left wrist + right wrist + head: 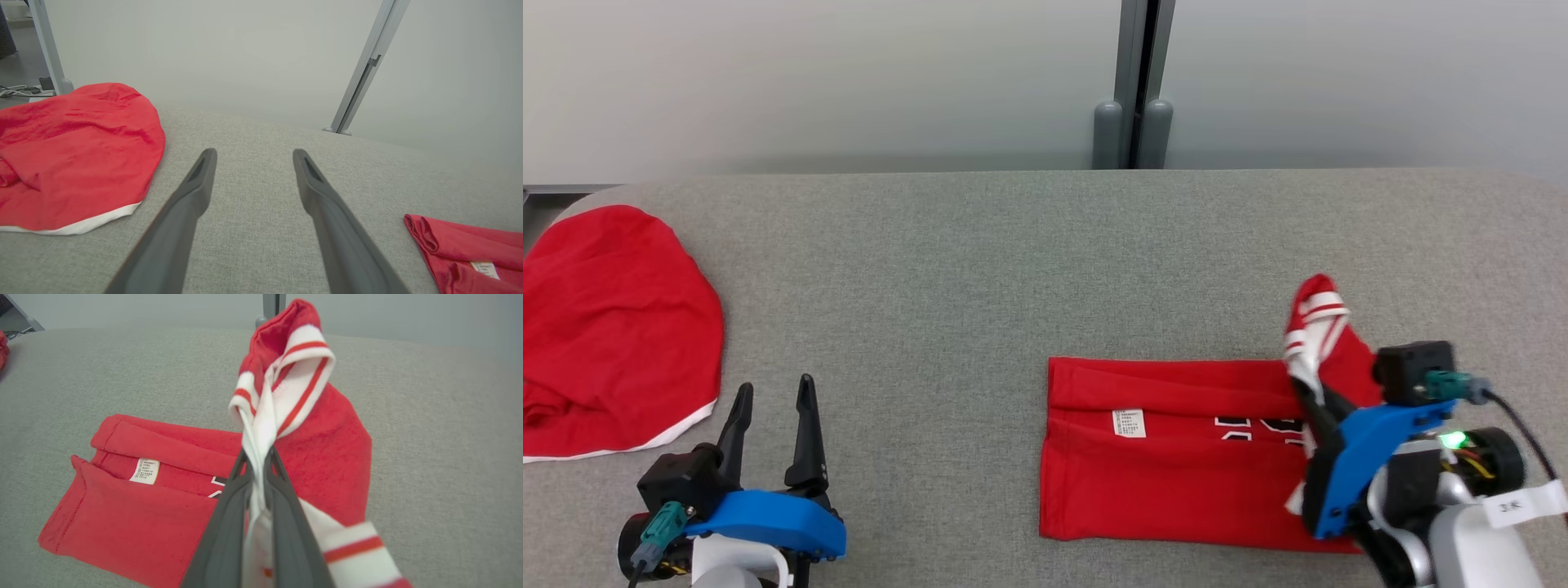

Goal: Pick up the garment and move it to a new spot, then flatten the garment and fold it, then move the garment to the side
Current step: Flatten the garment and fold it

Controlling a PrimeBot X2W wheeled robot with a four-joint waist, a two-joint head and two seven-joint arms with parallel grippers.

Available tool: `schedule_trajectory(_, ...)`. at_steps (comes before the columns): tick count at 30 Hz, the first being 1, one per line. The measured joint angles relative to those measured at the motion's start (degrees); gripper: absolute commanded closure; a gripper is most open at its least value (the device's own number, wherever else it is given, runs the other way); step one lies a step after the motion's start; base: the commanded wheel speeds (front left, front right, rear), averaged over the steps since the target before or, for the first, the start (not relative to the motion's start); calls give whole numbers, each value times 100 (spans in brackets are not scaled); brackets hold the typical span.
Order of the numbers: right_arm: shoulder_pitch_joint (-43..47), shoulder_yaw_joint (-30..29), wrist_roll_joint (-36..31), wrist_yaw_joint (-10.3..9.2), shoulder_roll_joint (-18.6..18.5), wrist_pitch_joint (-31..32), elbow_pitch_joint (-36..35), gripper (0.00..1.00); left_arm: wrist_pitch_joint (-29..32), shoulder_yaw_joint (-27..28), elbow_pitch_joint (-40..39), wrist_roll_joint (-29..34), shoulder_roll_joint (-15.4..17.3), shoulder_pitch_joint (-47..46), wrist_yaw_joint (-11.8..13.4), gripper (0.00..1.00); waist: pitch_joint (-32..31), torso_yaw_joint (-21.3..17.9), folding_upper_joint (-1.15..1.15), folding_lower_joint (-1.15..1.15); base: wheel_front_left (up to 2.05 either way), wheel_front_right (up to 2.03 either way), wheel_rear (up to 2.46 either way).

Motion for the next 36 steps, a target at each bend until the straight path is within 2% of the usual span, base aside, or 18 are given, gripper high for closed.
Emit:
schedule_trajectory(4,-103,934,376,0,4,-52,255,100,4,-32,19,-3,1,-3,-1,0,-18,32,0,0,0,0,0)
schedule_trajectory(11,-794,1938,1050,0,1,-326,1382,100,29,-172,58,-3,-22,-54,-34,0,-1,190,0,0,0,0,0)
schedule_trajectory(19,-1478,2444,1381,0,2,-868,2758,100,33,-303,167,-1,-49,-134,-85,0,-5,389,0,0,0,0,0)
schedule_trajectory(25,-1801,2843,1749,0,-1,-1174,3431,100,33,-358,258,-11,-69,-147,-124,0,-35,469,0,0,0,0,0)
schedule_trajectory(26,-1827,2925,1826,0,0,-1192,3513,61,33,-360,269,-20,-68,-149,-125,0,-39,473,0,0,0,0,0)
schedule_trajectory(27,-1850,2999,1933,0,1,-1211,3578,0,33,-359,281,-27,-65,-151,-125,0,-43,472,0,0,0,0,0)
schedule_trajectory(31,-1897,3260,2576,0,0,-1403,3620,0,27,-327,291,-58,-38,-151,-120,0,-42,414,0,0,0,0,0)
schedule_trajectory(36,-2039,3576,4119,-1,5,-2037,2973,0,24,-254,270,-108,-19,-127,-73,0,-83,289,0,0,0,0,0)
